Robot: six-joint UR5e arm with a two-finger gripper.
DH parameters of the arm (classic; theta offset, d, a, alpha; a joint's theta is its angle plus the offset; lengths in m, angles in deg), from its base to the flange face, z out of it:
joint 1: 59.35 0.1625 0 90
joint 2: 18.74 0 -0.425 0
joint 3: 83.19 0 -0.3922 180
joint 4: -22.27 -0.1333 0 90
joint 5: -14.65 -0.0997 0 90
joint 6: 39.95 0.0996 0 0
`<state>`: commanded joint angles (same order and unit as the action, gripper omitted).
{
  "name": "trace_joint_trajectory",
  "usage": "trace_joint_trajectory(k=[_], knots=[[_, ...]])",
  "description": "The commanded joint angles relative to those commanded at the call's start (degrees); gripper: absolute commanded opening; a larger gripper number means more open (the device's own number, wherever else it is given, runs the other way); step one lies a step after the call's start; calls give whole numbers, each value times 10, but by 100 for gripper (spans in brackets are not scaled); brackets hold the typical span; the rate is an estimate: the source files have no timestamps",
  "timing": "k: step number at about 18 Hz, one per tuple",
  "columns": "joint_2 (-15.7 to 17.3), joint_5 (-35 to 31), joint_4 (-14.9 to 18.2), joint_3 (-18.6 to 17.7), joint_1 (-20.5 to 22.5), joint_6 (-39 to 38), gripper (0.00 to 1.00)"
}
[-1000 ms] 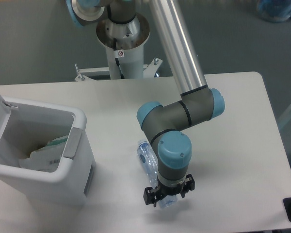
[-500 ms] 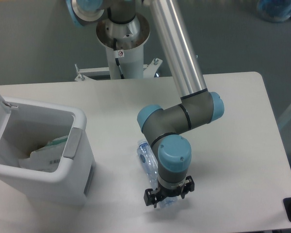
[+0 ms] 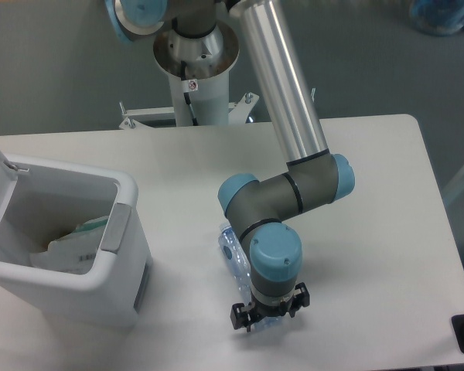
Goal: Place the trash in the trash can
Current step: 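Lower onto the bottle's base end and close the gripper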
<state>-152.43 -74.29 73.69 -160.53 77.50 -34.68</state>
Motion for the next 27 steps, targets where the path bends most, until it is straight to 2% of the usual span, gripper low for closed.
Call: trace_joint_trajectory(k=[11, 15, 16, 24, 27], knots=[[-4, -4, 1, -3, -1, 1, 96], [-3, -4, 1, -3, -1, 1, 93], [-3, -4, 2, -3, -1, 0, 89], [-4, -5, 1, -4, -2, 0, 89], [-3, -16, 1, -5, -2, 0, 85]])
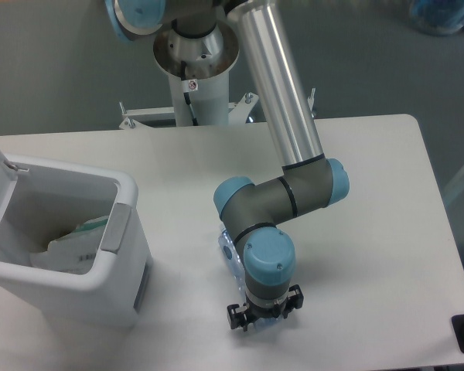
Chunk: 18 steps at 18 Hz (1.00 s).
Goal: Place the trash in the trash can
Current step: 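Lower onto the bottle's base end and close the gripper, then lift the bottle and carry it toward the trash bin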
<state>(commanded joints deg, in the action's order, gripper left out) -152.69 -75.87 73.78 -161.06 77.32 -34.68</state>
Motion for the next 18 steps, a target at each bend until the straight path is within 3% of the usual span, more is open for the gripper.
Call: trace_joint_trajectory(k=[18], knots=[[2, -4, -1, -2, 0, 0, 67]])
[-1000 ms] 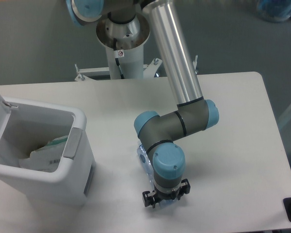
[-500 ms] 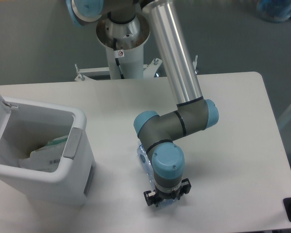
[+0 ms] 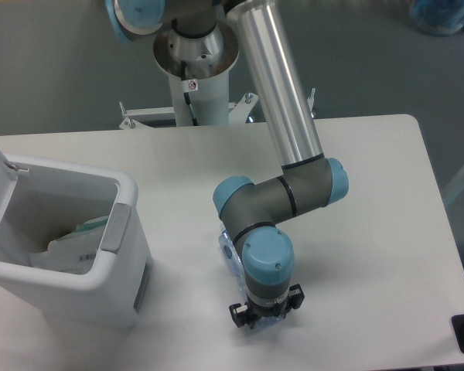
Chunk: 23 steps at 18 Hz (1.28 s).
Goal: Place the trash in the trash can
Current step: 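Lift the bottle and carry it toward the trash bin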
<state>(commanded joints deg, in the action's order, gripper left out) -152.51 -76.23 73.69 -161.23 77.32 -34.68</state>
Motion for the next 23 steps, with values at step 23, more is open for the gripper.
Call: trace_joint_trajectory(k=[23], knots=[[190, 112, -83, 93, 25, -5, 67]])
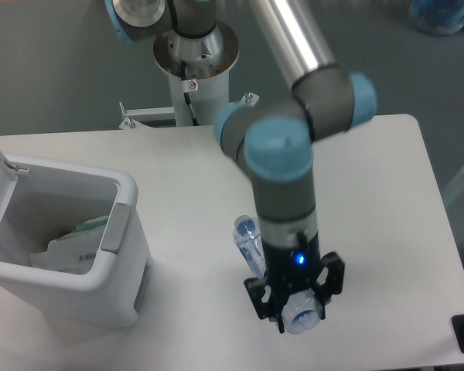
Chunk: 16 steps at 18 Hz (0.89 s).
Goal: Place the trash in the trash can
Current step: 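Lift the bottle and carry it toward the trash bin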
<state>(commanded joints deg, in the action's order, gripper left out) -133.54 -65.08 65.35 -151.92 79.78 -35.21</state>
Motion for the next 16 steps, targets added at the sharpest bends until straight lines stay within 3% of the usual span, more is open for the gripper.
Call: trace_joint_trajectory(k=[4, 7, 16], knots=[[40, 70, -19, 3, 0, 0, 67], [70, 84, -20, 4, -5, 0, 67], [71, 88, -21, 13, -83, -12, 67]])
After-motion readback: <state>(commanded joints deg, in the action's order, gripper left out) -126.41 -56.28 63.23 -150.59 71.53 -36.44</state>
